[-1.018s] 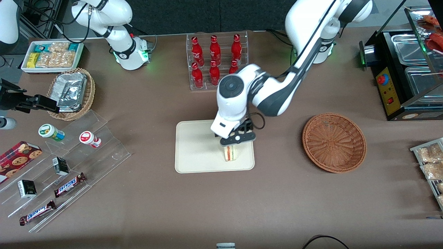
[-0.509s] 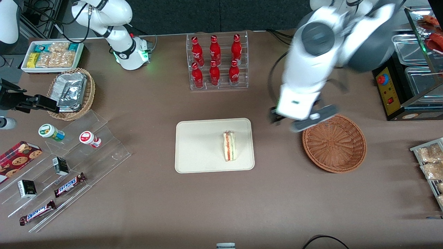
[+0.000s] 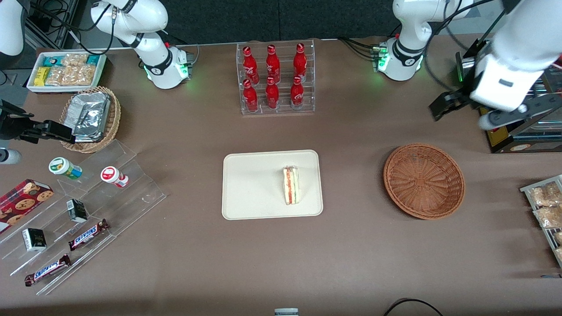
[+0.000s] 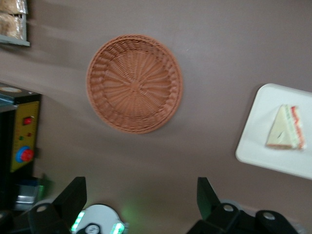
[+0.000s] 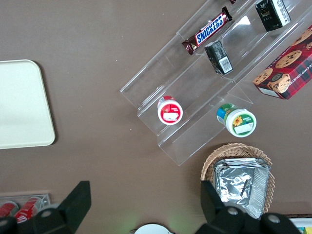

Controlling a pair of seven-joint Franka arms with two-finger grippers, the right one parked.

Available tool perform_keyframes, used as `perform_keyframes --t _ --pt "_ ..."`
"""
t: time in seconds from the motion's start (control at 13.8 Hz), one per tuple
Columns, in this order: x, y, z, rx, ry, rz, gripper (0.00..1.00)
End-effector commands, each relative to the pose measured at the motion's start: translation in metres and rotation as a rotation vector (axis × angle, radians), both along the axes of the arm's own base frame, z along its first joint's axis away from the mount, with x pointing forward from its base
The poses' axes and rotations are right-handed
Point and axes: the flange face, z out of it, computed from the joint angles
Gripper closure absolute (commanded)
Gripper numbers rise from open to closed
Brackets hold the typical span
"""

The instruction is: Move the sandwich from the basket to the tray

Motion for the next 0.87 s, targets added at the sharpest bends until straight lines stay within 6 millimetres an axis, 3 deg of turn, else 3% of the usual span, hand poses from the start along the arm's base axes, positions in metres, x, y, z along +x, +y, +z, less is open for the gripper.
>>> perform_keyframes --t 0.0,0.36,0.8 --pt "-0.023 0.040 0.003 -0.021 0.013 -0.053 0.00" --pt "-0.035 0.107 0.008 -0.087 0.045 -0.142 0.00" --pt "-0.024 0.109 0.009 -0.088 0.034 -0.146 0.00"
